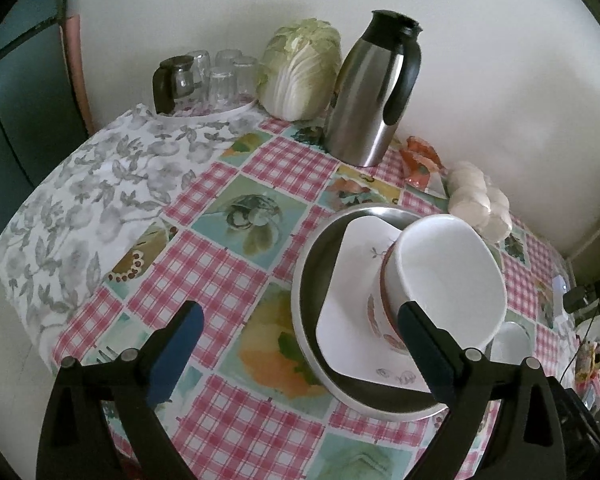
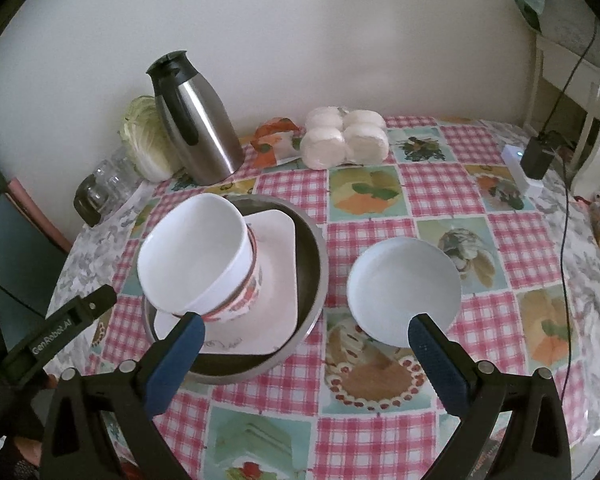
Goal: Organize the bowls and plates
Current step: 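Pull both tools back and move toward the white round bowl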
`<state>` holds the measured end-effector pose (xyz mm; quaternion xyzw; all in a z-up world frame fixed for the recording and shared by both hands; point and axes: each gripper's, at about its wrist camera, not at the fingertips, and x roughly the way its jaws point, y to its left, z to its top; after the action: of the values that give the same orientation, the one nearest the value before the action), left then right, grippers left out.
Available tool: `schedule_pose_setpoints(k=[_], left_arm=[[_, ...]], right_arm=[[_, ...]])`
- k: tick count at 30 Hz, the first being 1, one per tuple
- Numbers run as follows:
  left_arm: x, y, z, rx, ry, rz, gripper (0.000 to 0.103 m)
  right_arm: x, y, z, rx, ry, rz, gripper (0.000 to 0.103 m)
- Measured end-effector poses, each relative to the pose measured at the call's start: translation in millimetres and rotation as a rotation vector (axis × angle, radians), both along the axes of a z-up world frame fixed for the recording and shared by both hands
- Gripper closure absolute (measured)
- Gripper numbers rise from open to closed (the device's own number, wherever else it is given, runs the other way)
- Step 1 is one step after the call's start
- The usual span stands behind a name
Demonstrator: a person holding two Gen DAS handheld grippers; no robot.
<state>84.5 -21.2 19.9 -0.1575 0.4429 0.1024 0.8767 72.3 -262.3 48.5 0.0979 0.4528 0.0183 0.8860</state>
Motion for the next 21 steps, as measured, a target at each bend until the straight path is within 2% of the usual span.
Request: schedule_pose_setpoints(k=[8, 11, 13, 21], left_arm=[[-14.5, -11.5, 9.6, 0.02, -0.084, -0.019, 0.004], [-18.4, -18.8, 13.9, 0.039, -0.119, -0.038, 0.0], [-20.7, -25.0, 16.9, 0.046, -0.148, -0.062, 0.0], [-22.4, -55.5, 22.8, 0.035, -0.172, -0.168, 0.0]], right_arm=[[-12.7, -17.3, 0.2, -0.005, 0.002, -0.03, 0.0], [-16.1, -25.2, 2.0, -0.012, 0.0, -0.049, 0.0], [-17.6, -33.1, 2.3, -0.009, 0.001, -0.066, 0.0], [-22.0, -67.5, 5.3, -0.005, -0.005, -0.139, 0.0]])
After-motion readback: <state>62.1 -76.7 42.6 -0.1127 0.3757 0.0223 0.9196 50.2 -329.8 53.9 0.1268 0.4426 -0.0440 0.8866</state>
